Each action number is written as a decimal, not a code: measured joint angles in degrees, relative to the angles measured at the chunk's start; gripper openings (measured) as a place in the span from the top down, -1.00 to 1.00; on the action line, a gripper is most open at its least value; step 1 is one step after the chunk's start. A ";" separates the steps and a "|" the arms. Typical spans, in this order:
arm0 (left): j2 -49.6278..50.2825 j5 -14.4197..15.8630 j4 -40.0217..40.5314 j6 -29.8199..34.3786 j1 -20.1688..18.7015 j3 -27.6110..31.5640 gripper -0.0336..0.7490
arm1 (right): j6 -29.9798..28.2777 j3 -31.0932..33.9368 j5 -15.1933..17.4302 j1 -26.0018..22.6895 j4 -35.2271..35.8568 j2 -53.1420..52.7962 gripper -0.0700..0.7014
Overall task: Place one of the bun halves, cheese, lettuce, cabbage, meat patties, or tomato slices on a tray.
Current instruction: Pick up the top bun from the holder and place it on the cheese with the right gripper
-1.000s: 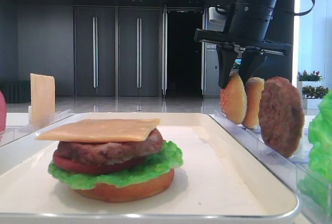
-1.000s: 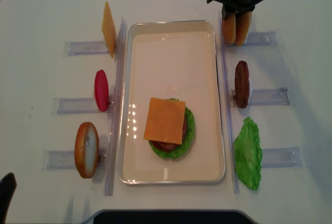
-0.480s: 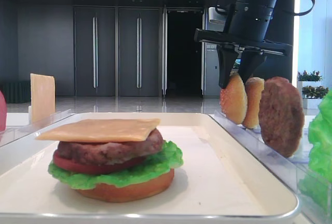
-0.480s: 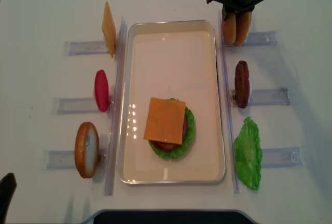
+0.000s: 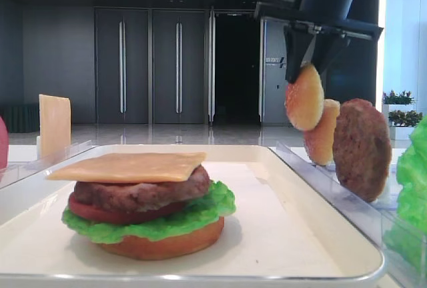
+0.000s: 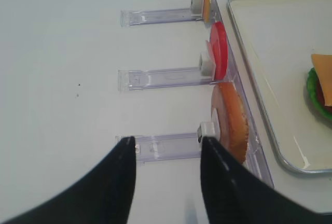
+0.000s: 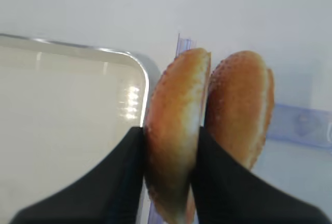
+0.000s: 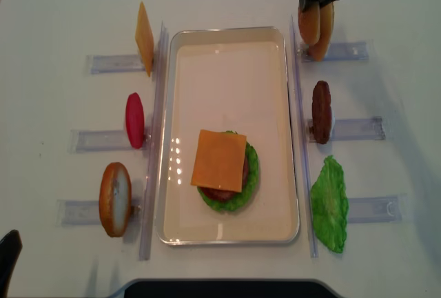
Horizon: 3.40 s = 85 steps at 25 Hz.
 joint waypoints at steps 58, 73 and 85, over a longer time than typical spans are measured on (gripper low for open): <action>0.00 0.00 0.00 0.00 0.00 0.00 0.10 | 21.51 35.50 13.45 22.55 -4.51 -50.11 0.25; 0.00 0.00 0.00 0.00 0.00 0.00 0.10 | 16.93 37.83 5.39 25.05 5.49 -49.33 0.25; 0.00 0.00 0.00 0.00 0.00 0.00 0.10 | -24.36 40.11 -9.93 25.05 48.18 -38.98 0.25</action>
